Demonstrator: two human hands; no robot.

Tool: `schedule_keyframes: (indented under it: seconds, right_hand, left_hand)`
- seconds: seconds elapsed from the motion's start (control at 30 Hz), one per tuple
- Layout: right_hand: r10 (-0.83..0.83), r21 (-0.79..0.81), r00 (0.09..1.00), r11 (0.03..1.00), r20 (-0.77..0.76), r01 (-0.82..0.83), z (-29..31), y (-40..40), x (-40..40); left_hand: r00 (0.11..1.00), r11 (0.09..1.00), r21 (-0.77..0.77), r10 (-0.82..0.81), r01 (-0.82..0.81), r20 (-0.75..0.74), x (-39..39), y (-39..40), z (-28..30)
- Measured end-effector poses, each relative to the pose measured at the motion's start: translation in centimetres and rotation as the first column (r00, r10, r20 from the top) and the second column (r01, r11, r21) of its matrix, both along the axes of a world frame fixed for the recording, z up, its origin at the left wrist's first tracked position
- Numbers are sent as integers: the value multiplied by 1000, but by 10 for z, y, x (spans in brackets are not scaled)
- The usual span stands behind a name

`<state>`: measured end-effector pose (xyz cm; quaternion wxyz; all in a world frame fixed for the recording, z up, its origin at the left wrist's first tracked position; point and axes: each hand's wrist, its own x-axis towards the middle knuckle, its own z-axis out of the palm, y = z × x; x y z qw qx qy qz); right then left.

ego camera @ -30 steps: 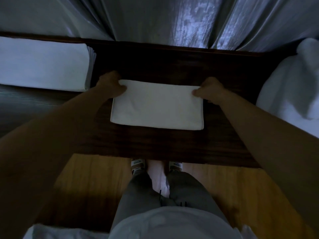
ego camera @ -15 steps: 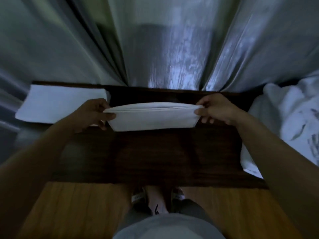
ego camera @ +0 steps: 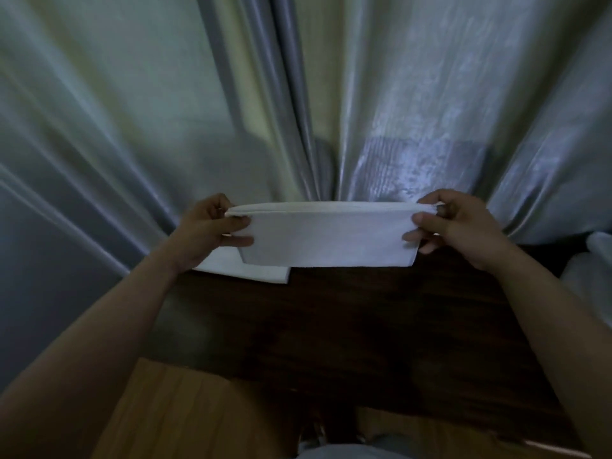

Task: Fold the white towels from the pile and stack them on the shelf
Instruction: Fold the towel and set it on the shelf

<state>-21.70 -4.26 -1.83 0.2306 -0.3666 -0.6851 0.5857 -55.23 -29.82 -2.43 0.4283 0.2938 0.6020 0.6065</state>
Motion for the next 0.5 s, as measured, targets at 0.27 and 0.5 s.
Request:
schedule_keyframes:
  seconds: [0.27,0.5]
  right_hand:
    - [28,-199,999,980,-17,-31,-43,-37,-35]
    - [91,-274,996,958,-14,-91,-70,-70,-80]
  left_hand:
    - [980,966,-177,178,-190,-85,1,-64,-30]
    - [947,947,-181,221,-266,-233,-14,-106,-52]
